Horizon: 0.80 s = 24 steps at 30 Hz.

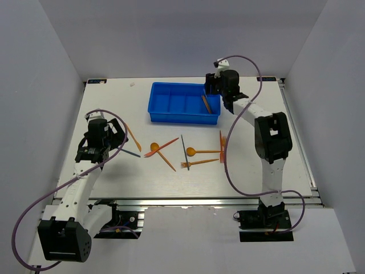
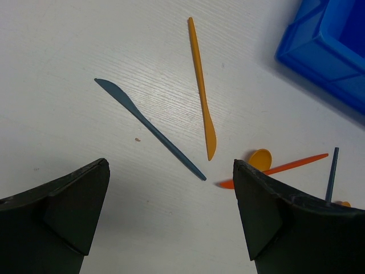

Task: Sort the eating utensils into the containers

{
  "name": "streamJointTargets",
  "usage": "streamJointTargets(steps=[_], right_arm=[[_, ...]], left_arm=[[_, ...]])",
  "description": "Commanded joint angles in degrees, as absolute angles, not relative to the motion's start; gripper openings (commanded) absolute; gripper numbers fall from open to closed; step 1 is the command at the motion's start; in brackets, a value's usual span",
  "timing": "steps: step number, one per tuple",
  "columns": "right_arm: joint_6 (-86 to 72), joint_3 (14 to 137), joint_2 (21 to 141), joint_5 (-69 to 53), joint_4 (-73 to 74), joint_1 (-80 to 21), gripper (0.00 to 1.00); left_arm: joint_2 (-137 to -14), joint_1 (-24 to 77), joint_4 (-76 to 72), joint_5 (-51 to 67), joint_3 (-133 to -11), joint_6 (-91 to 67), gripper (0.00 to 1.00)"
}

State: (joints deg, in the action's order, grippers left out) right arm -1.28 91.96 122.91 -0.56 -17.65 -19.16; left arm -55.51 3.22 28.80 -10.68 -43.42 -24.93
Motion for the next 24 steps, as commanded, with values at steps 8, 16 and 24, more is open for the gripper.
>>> streamJointTargets(steps=[8,16,24], right_arm=[[-5.8,90.2,102.9,16.3,-4.5,-25.0,0.70],[-23.6,77.4,96.2,28.3,20.6,-45.1,0.50],[-27.6,82.2,106.7,25.1,26.6,-51.9,0.38]], left_arm=[[-53.7,3.7,28.7,-11.1,-43.1,-25.1,0.98],[-52.3,3.8,29.7,-14.0,-43.2,-25.8,0.98],[-50.7,3.9,29.5,-14.0,-43.1,-25.9,0.98]])
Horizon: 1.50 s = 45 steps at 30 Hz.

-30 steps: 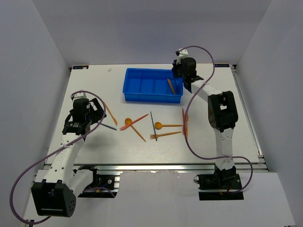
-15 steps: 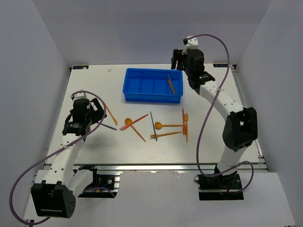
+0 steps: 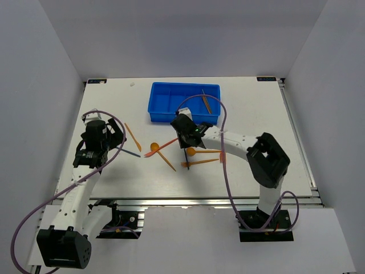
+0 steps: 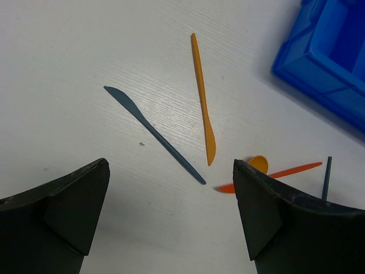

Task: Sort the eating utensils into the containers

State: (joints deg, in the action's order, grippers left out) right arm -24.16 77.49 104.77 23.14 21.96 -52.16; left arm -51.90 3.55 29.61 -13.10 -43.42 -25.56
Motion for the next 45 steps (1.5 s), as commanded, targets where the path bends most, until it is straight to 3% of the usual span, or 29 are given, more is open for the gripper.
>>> streamJointTargets(steps=[1,6,22,25,31,36,45], right_arm=[[-27.8,82.6,107.4,24.5,27.3,-51.9,0.37],[-28.0,83.8,110.9,22.2,28.3,-52.1,0.29],[-26.0,87.4,118.9,19.6,27.7,-51.2,0.27],[-25.9,87.3,119.8,18.6,27.5,-50.9,0.22],[-27.0,86.0,120.8,18.1,28.7,-50.9,0.00],[-28.0,84.1,117.5,16.5,26.1,-50.9,0.00],[-29.5,80.7,101.2,15.4,19.8,-48.5,0.00]], left_arm=[[-50.7,4.0,29.5,-14.0,-43.0,-25.9,0.98],[-50.6,4.0,29.6,-13.5,-43.1,-25.8,0.98],[-50.9,4.2,29.4,-12.7,-43.0,-25.6,0.98],[-51.0,4.3,29.4,-12.8,-43.0,-25.6,0.98],[-51.0,4.3,29.4,-12.8,-43.1,-25.6,0.98],[-50.7,4.3,29.4,-12.9,-43.0,-25.6,0.98],[-49.7,4.4,29.6,-13.8,-43.0,-25.8,0.98]])
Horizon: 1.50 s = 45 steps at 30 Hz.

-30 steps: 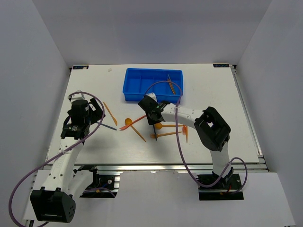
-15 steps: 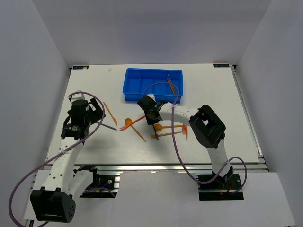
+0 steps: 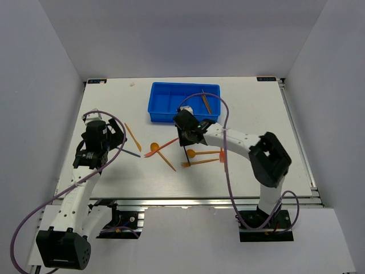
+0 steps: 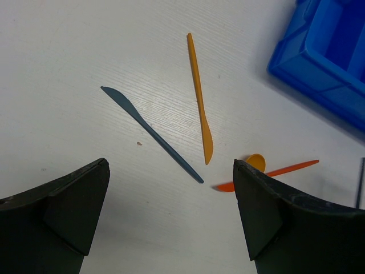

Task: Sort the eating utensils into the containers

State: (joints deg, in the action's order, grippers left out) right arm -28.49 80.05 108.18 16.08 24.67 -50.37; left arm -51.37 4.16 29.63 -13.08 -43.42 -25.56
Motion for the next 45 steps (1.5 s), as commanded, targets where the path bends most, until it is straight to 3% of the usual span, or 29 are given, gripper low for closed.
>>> streamJointTargets(steps=[1,8,15,19,25,31,36,37,38,39,40,45], right_arm=[[-29.3,80.8,99.6,14.7,19.4,-47.7,0.00],[-19.6,83.9,100.1,5.2,7.5,-33.6,0.00],[-7.1,116.1,121.2,-2.6,12.7,-24.1,0.00],[-3.0,125.0,127.9,-3.3,13.9,-22.4,0.00],[1.8,116.0,127.3,-2.8,5.7,-20.8,0.00],[1.4,97.9,120.6,-3.3,-5.3,-20.5,0.00],[1.0,94.0,118.7,-3.1,-6.2,-20.0,0.00],[0.5,93.7,118.3,-3.0,-6.2,-19.9,0.24],[0.4,93.3,117.7,-2.5,-6.4,-19.8,0.37],[0.4,92.9,116.6,-2.3,-6.5,-19.8,0.43],[0.4,92.7,116.0,-2.0,-6.5,-19.8,0.49],[-3.9,93.7,110.9,-0.2,-1.6,-19.8,0.56]], left_arm=[[-49.7,4.4,29.5,-13.8,-43.0,-25.8,0.98],[-49.7,4.4,29.4,-13.7,-43.0,-25.8,0.98],[-49.8,4.6,29.4,-13.9,-42.8,-25.8,0.98],[-50.9,4.7,29.4,-14.1,-42.8,-25.8,0.98],[-52.3,4.7,29.4,-13.6,-43.0,-25.7,0.98],[-52.9,4.7,29.4,-13.4,-43.1,-25.6,0.98],[-52.9,4.7,29.3,-13.4,-43.1,-25.5,0.98],[-52.9,4.7,29.4,-13.4,-43.1,-25.5,0.98],[-52.9,4.7,29.4,-13.4,-43.1,-25.5,0.98],[-53.0,4.7,29.3,-13.4,-43.1,-25.5,0.98],[-52.9,4.7,29.4,-13.4,-43.1,-25.5,0.98],[-53.1,4.7,29.3,-13.3,-43.1,-25.5,0.98]])
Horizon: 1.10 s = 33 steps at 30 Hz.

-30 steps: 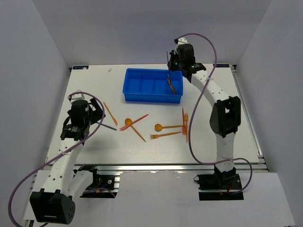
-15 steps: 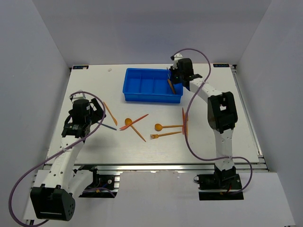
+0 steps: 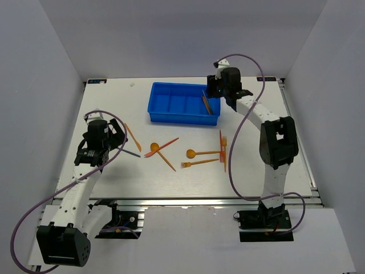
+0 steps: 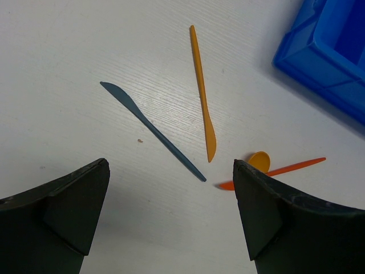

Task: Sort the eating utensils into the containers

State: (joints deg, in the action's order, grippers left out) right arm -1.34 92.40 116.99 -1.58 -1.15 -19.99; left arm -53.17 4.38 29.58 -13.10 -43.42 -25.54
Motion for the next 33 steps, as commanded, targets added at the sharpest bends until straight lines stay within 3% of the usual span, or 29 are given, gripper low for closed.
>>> streamJointTargets(steps=[1,6,9,12,24,33], right_arm=[[-4.9,93.3,109.8,-0.3,-0.5,-19.9,0.58],[-6.0,85.6,99.9,1.2,13.3,-24.0,0.57],[-0.7,68.7,90.6,-8.7,9.2,-29.1,0.57],[7.5,57.0,85.7,-6.7,2.7,-34.5,0.58],[18.4,56.6,91.4,-10.8,11.7,-36.4,0.54],[19.0,57.7,97.6,-8.8,13.8,-38.3,0.56]], left_arm=[[-53.1,4.7,29.4,-13.3,-43.1,-25.5,0.98],[-52.9,4.7,29.4,-13.4,-43.2,-25.5,0.98],[-53.0,4.7,29.4,-13.3,-43.2,-25.6,0.98],[-53.0,4.7,29.2,-12.2,-43.2,-25.5,0.98],[-51.3,4.8,28.4,-10.5,-42.6,-25.2,0.98],[-51.2,5.1,28.4,-10.2,-42.5,-25.1,0.98]])
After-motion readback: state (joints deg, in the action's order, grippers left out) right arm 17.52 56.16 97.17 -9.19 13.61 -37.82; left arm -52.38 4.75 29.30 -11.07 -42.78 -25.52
